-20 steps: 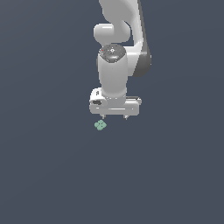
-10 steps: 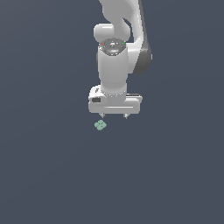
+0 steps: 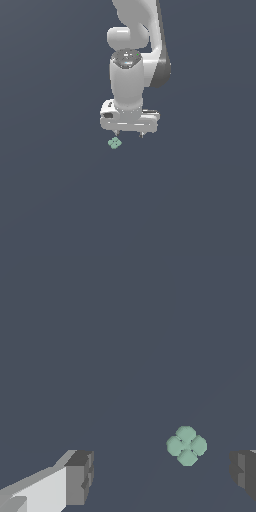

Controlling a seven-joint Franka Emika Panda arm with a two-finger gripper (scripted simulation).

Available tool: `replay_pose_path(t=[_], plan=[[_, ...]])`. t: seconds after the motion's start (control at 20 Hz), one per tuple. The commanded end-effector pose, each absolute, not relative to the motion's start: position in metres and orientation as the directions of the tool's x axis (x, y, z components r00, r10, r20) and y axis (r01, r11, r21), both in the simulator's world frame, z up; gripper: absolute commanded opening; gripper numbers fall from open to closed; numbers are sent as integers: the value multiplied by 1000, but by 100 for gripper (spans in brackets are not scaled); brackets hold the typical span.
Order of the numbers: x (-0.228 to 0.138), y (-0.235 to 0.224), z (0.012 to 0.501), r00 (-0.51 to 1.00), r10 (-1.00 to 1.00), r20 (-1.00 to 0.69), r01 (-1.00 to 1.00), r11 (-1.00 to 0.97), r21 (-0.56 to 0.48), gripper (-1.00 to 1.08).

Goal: Pick up the object and move it to a goal position.

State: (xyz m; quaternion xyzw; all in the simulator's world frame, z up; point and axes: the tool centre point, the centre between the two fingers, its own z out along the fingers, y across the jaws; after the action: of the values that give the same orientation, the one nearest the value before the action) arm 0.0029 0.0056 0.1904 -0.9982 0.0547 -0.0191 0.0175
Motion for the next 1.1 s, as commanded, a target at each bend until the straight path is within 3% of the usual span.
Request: replay_pose_path(t=[0.0, 0.45, 1.05], plan=[[0, 2, 182, 989, -147, 32, -146, -989, -39, 100], [-18, -21, 137, 928, -372, 11, -371, -928, -39, 100], [-56, -59, 74, 735, -678, -3, -678, -735, -12, 100]])
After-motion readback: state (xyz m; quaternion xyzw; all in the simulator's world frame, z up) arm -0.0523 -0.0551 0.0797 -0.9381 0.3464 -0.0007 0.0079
